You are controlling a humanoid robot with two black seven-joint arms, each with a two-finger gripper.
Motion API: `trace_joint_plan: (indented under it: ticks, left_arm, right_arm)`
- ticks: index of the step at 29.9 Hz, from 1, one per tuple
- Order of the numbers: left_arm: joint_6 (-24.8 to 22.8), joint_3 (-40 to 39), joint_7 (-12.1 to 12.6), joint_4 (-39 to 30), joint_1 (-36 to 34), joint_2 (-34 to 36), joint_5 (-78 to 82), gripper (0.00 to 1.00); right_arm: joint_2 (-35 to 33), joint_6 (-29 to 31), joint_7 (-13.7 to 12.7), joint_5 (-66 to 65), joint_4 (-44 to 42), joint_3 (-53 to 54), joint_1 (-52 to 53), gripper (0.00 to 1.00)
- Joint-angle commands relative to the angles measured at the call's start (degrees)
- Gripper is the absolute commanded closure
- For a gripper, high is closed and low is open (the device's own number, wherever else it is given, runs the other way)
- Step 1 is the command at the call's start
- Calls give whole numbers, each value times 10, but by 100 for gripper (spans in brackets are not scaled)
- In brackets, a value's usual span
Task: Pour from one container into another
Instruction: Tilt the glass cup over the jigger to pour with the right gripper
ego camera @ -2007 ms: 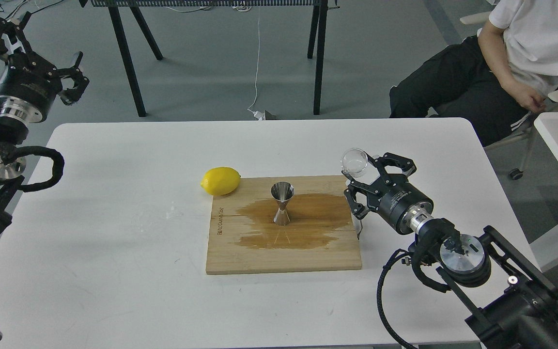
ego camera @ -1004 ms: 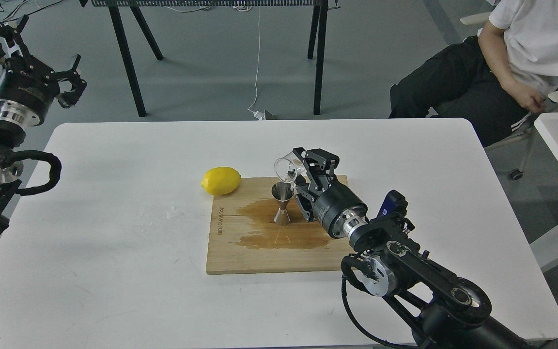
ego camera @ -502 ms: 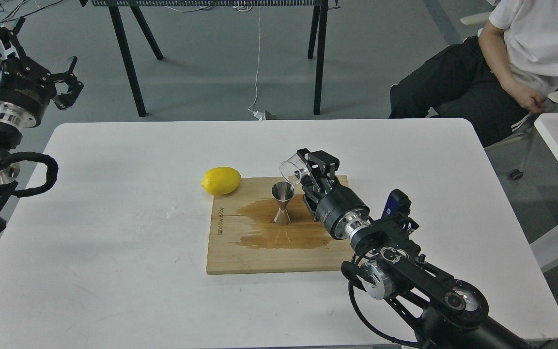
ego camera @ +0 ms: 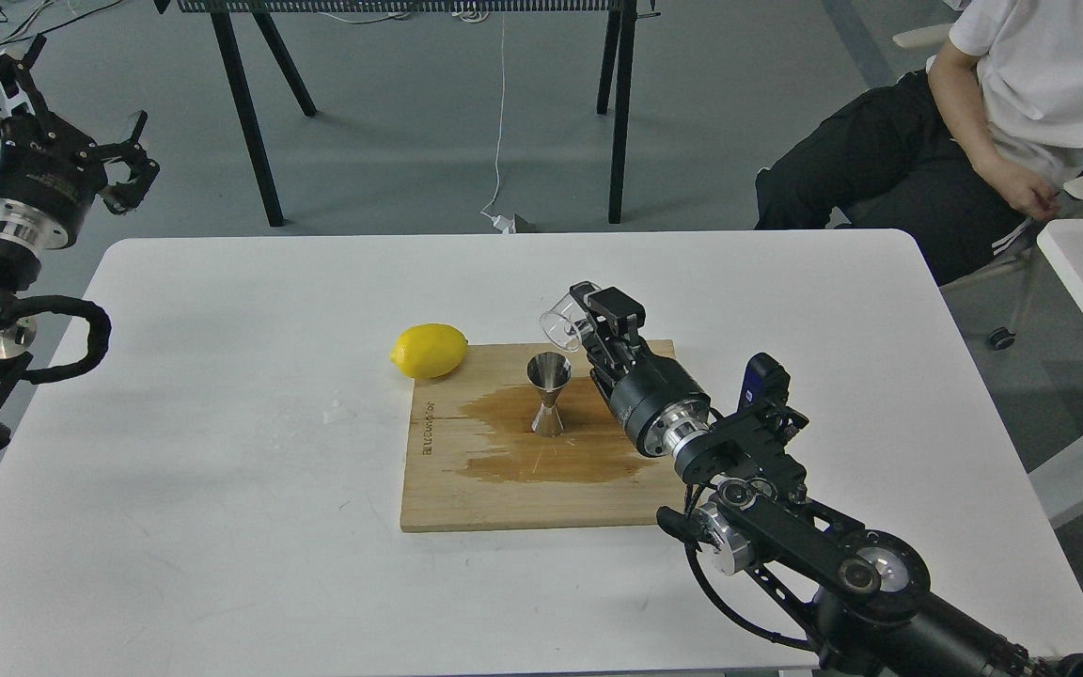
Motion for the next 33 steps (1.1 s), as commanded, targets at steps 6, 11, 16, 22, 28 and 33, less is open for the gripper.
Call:
trace_joint_plan:
  ticks: [6,11,16,22,28,33]
  left_arm:
    - [-8,0,-1,12,0,-2,0,0]
    - [-9,0,-1,18,1,-2,0,0]
    - [-9,0,-4,20,1,-2,0,0]
    - [-9,0,-4,20,3,-2,-1,0]
    - [-9,0,-8,20,2,-2,-1,0]
    - [-11,0,-8,26,3,-3,-1,0]
  right_arm:
    - [-1,0,5,-27,-22,-12,18,58]
    - [0,-8,13,-43,-31,-38,24,58]
    - [0,-13,15,-44,-32,-47,27,58]
    - [4,-20,20,-68,-49,-62,40,58]
    - [4,-23,27,-77,-62,-80,57,58]
    - [4,-35,35,-93,-68,-104,59,58]
